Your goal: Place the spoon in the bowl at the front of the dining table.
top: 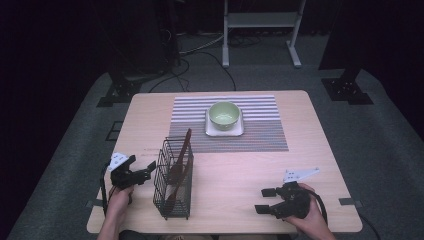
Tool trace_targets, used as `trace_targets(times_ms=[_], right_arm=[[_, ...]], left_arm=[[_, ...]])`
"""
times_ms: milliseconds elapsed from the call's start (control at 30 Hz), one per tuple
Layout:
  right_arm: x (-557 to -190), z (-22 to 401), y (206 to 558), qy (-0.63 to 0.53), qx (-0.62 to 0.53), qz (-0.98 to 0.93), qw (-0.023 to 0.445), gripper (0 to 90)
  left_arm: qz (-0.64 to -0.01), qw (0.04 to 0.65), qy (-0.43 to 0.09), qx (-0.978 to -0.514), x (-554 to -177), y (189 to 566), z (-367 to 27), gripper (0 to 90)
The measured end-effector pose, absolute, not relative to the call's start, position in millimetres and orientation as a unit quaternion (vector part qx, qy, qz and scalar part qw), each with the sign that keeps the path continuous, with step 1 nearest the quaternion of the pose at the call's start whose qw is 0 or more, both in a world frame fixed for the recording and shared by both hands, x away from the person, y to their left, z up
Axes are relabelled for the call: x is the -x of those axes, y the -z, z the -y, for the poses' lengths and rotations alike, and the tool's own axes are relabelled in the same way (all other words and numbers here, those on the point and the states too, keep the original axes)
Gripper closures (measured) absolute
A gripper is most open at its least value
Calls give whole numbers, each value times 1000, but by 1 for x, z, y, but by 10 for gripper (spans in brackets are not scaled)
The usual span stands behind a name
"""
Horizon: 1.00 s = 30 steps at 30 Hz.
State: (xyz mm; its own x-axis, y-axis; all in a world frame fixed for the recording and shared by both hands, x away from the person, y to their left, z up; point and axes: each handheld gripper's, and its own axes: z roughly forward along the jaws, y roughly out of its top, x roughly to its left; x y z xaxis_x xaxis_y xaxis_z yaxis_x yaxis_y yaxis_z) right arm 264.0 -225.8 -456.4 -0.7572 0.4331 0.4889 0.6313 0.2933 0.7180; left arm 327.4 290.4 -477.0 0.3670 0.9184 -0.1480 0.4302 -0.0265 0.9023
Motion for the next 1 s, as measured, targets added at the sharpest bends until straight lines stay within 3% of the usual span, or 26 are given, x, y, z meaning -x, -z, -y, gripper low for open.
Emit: trace_targets(times_ms=[1000], right_arm=[[-274, 184, 426, 480, 290, 817, 138, 183]], left_arm=[[-500, 484, -252, -672, -326, 477, -291, 64]])
